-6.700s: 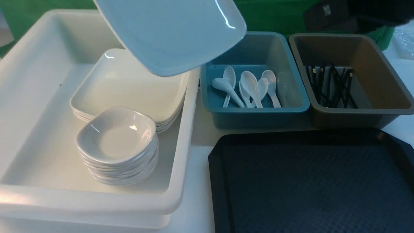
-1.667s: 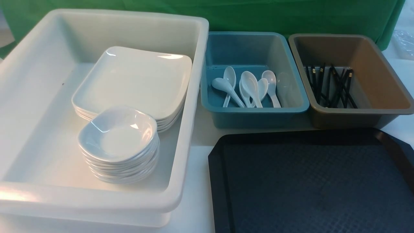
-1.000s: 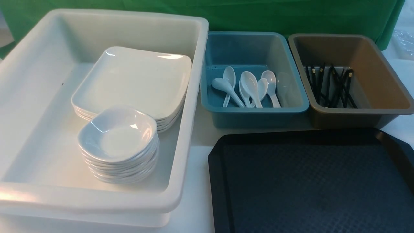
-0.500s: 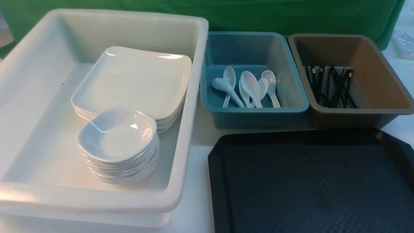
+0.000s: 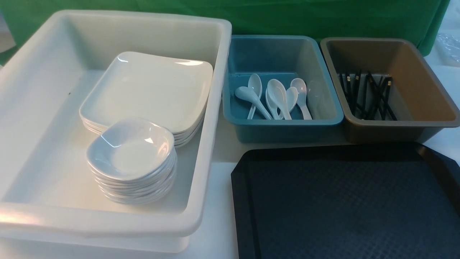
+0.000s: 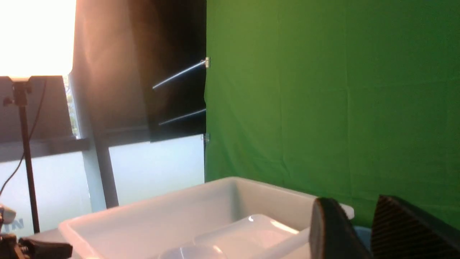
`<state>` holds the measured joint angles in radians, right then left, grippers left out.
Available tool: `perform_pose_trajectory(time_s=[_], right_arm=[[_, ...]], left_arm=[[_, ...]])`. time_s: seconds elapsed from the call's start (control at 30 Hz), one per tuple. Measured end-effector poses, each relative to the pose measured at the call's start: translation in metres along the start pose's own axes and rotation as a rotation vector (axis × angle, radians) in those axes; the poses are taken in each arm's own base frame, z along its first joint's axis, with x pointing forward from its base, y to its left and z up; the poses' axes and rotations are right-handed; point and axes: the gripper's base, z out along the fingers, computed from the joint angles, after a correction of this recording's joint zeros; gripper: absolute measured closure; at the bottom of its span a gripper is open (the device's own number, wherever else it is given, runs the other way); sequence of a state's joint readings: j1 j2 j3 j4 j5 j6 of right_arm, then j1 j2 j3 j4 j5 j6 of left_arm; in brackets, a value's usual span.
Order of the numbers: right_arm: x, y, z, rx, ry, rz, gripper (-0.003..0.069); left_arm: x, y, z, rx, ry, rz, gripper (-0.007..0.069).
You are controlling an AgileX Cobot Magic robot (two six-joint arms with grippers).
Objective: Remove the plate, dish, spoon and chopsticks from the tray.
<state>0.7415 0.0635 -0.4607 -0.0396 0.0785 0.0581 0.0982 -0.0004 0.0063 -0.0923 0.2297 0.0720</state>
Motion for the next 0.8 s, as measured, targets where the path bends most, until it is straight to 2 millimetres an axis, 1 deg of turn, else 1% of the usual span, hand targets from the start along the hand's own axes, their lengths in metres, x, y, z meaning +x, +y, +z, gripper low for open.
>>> perform_pose_trajectory(time_s=[0.07, 0.1, 0.13, 0.27, 0.43, 0.57, 0.63, 0.7, 0.8], right_arm=[[0.010, 0.000, 0.002, -0.001, 0.036, -0.001, 0.0428], [0.011, 0.000, 0.002, -0.001, 0.039, -0.001, 0.0427], [0.017, 0.000, 0.003, -0.001, 0.061, -0.001, 0.0424], [0.029, 0.000, 0.005, -0.001, 0.097, -0.005, 0.0424], [0.051, -0.002, 0.003, 0.040, 0.137, -0.028, 0.0424], [0.084, -0.011, 0.003, 0.207, 0.233, -0.078, 0.0424], [0.104, -0.018, 0.001, 0.318, 0.294, -0.095, 0.0424], [0.128, -0.026, -0.004, 0.431, 0.365, -0.100, 0.0424], [0.149, -0.031, -0.013, 0.532, 0.426, -0.094, 0.0424]], left_arm=[[0.000, 0.000, 0.000, 0.000, 0.000, 0.000, 0.0621], [0.000, 0.000, 0.000, 0.000, 0.000, 0.000, 0.0621], [0.000, 0.000, 0.000, 0.000, 0.000, 0.000, 0.0621], [0.000, 0.000, 0.000, 0.000, -0.001, 0.000, 0.0621], [0.000, 0.000, 0.000, 0.000, -0.004, 0.000, 0.0621], [0.000, 0.000, 0.000, -0.001, -0.004, 0.005, 0.0621], [0.000, 0.000, 0.000, -0.002, -0.005, 0.007, 0.0620], [0.000, 0.000, 0.000, -0.002, -0.005, 0.007, 0.0620], [0.000, 0.000, 0.000, -0.002, -0.005, 0.007, 0.0620]])
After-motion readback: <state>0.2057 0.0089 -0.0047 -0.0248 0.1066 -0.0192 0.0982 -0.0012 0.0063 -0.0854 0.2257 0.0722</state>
